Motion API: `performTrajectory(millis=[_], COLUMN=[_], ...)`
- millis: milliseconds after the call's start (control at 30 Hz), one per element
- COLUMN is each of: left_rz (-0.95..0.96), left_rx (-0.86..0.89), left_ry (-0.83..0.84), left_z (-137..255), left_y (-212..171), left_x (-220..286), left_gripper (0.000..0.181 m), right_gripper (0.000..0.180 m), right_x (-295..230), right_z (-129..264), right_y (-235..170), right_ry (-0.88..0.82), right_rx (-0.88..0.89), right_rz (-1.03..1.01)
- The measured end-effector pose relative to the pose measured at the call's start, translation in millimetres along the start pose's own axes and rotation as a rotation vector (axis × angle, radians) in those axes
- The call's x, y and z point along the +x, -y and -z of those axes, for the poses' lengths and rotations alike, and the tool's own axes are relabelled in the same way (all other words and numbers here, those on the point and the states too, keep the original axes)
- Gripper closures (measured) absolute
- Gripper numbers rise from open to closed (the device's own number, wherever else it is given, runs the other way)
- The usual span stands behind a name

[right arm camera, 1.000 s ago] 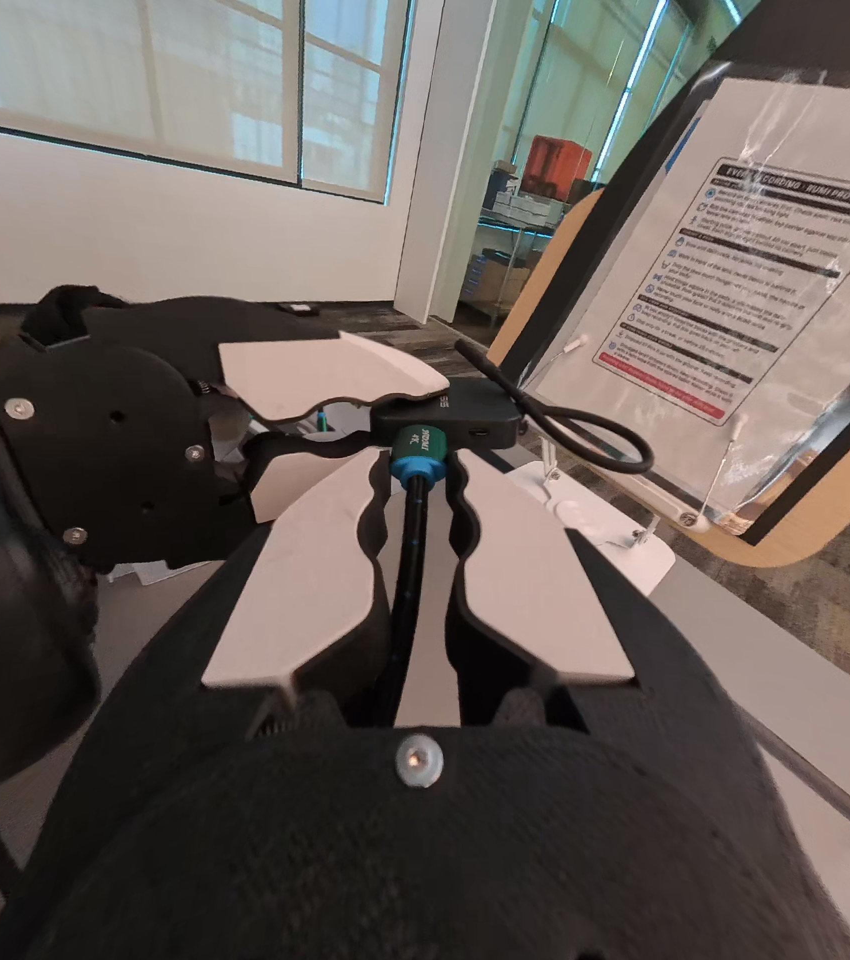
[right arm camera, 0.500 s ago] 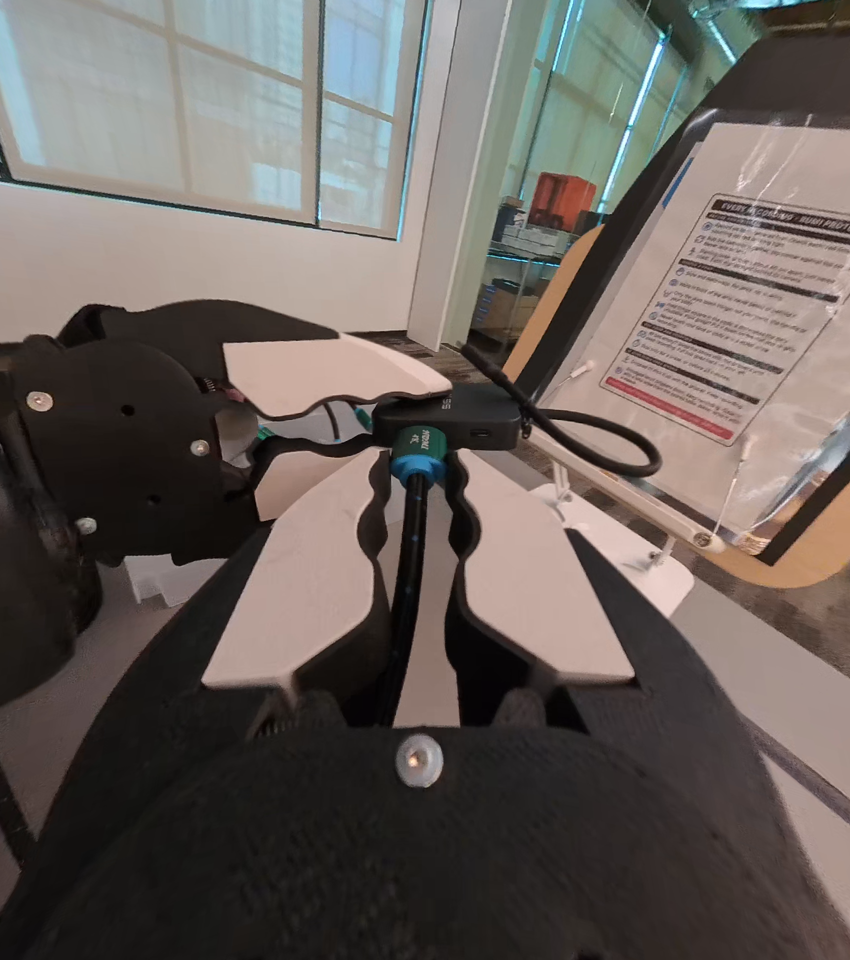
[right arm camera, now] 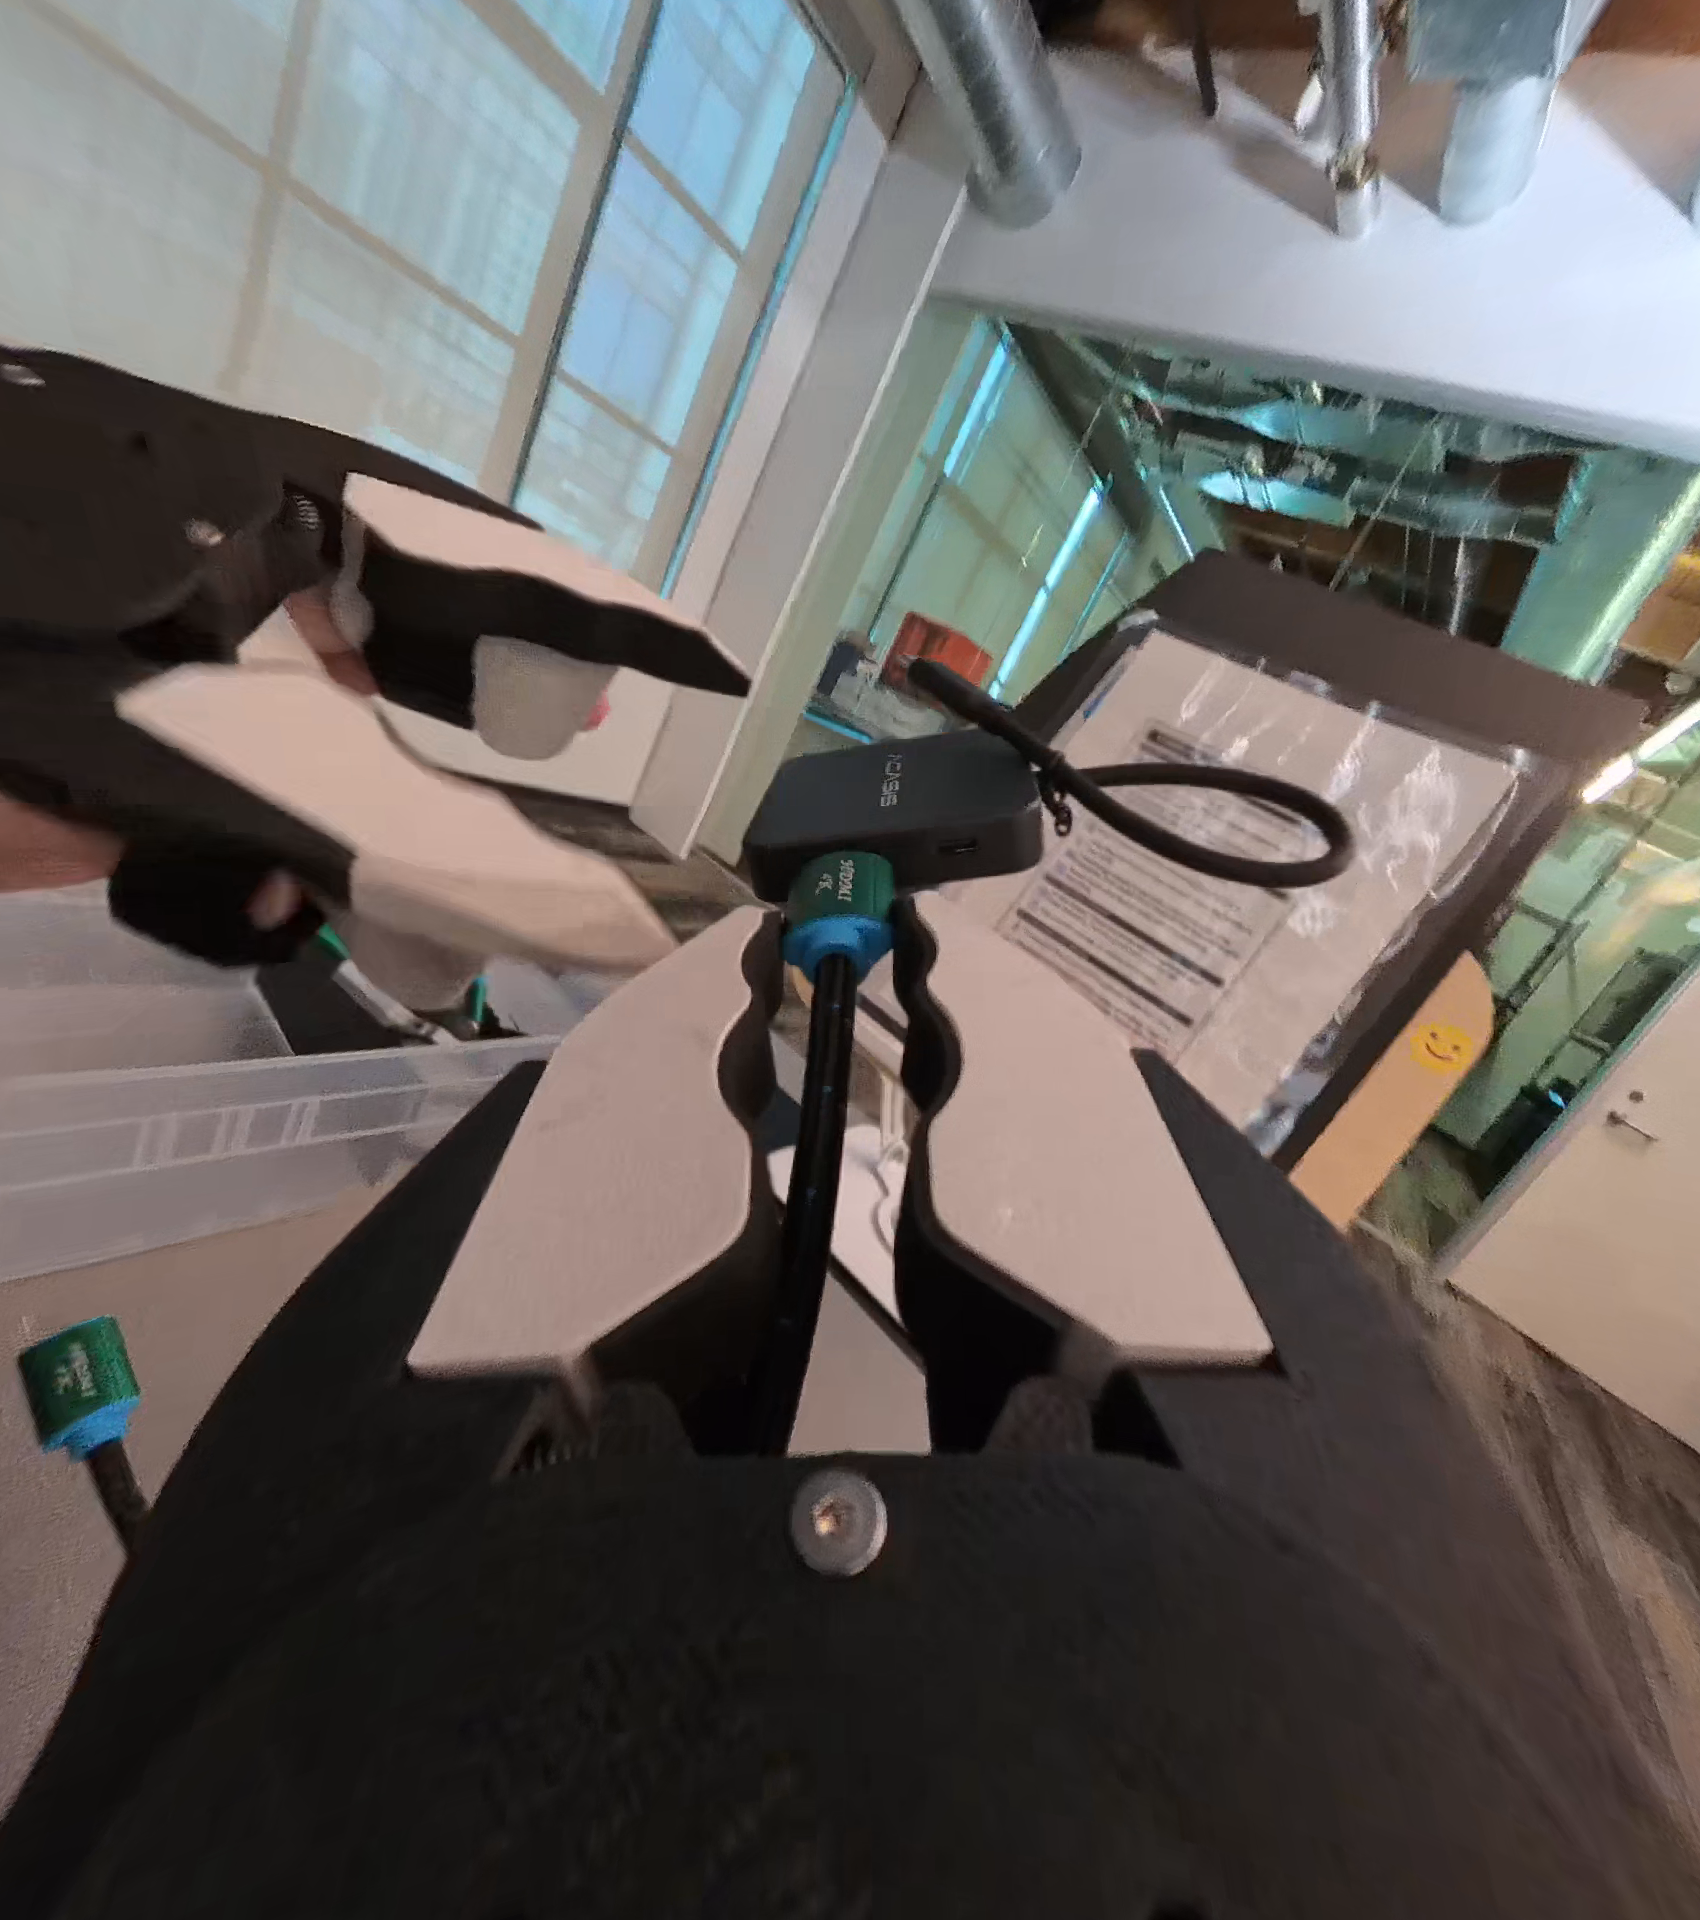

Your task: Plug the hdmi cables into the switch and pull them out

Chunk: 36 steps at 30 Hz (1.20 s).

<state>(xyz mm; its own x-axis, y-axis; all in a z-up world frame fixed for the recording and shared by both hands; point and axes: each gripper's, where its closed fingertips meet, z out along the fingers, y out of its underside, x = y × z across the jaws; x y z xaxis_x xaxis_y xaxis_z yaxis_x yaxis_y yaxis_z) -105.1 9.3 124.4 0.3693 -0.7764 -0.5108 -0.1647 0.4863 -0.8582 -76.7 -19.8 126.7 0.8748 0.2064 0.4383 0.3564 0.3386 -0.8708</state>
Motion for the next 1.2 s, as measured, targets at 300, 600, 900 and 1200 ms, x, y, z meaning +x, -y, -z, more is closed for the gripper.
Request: performTrajectory(millis=[300,600,900,1200], left_rz=[0.339,0.844,0.84,0.871], left_rx=[0.144,0.13,0.123,0.064], left_ry=[-0.281,-0.923,-1.018,-0.995], left_z=[21,59,53,39], left_y=[23,29,27,16], left_x=[1,18,41,53], left_gripper=[0.097,0.127,0.167,0.167], right_gripper=[0.159,0.159,0.159,0.18], right_x=[-28,-68,-58,-60], right_z=[3,22,25,23], right_y=[23,29,20,14], right_ry=[0.091,0.373,0.379,0.322], right_rx=[0.112,0.292,0.3,0.26], right_rz=[0.066,0.39,0.377,0.534])
